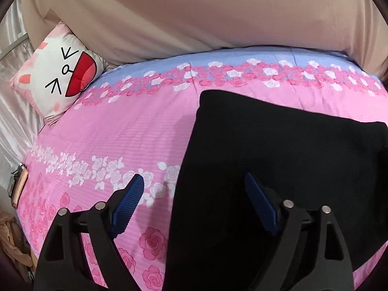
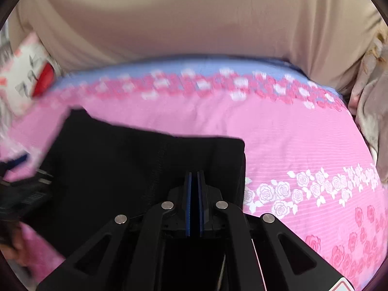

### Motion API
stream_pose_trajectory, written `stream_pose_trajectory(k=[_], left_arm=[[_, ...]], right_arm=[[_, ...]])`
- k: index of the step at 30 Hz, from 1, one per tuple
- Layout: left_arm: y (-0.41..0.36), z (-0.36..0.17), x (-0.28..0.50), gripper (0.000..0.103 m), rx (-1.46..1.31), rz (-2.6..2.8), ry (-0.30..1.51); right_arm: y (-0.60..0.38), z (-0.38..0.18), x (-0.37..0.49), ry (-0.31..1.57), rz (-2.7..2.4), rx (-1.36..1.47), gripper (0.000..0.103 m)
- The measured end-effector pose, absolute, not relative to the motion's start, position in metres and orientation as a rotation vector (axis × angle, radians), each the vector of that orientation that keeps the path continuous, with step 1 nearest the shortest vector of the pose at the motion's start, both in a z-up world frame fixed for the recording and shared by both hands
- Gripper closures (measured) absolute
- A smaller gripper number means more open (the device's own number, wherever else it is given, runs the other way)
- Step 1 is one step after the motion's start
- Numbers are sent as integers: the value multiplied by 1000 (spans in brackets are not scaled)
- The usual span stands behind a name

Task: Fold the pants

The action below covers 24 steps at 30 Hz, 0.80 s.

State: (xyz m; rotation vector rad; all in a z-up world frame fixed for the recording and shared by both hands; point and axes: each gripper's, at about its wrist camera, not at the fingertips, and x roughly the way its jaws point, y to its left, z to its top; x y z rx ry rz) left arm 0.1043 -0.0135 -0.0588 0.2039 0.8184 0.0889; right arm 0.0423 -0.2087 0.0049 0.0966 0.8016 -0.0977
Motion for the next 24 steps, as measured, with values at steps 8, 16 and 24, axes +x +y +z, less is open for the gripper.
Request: stream_pose_trajectory(k=[8,16,24], left_arm=[[-8,-53,100,18,182,72,835],[0,-48,80,18,169,53,844],[4,-48,63,18,154,47,858]], right_arm=[[-206,-13,30,838,-136,74,96],[-208,-23,-6,855,-120,91,96],[-197,-19,-23,852,-104,82,96]])
